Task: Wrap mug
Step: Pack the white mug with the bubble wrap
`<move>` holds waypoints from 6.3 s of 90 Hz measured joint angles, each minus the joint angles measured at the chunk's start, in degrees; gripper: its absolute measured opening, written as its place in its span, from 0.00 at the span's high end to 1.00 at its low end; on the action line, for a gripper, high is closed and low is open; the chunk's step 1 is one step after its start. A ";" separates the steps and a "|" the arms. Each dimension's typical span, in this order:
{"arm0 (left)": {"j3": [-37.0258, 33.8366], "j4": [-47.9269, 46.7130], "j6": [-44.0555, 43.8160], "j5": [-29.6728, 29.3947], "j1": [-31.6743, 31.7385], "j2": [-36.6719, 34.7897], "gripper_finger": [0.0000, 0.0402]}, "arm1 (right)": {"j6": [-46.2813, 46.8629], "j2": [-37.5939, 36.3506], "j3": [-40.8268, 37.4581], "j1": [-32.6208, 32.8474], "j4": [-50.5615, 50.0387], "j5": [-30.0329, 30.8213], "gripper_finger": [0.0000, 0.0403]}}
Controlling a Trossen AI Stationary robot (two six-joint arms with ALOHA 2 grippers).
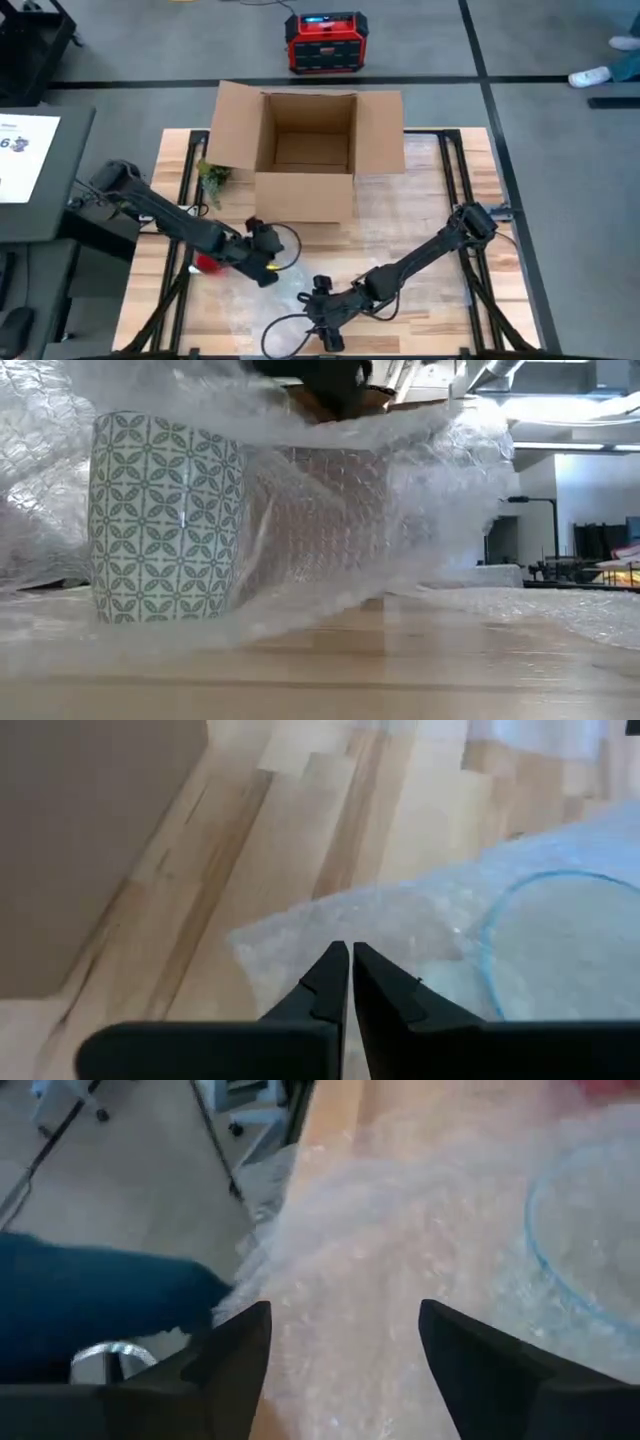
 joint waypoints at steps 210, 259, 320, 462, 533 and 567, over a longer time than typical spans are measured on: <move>0.09 27.55 -13.39 -13.86 -6.12 29.16 1.00 | -5.27 8.52 20.47 -13.93 -40.25 -9.63 1.00; 0.11 25.08 -11.98 -10.89 -9.09 23.12 1.00 | -5.27 8.48 16.69 -14.07 -44.03 -7.05 1.00; 0.16 24.55 -12.62 -13.68 -11.23 21.77 1.00 | -4.28 8.92 27.54 -13.90 -53.90 -6.26 1.00; -0.11 39.32 -12.21 -26.31 -15.11 27.38 1.00 | -5.93 9.14 18.27 -14.32 -42.01 -7.57 1.00; -0.11 39.85 -12.16 -26.36 -14.60 27.36 1.00 | -8.49 9.51 33.16 -10.56 -50.44 -6.65 1.00; -0.11 39.93 -12.18 -26.36 -14.60 27.36 1.00 | -7.99 9.51 16.27 -14.38 -39.25 -8.69 1.00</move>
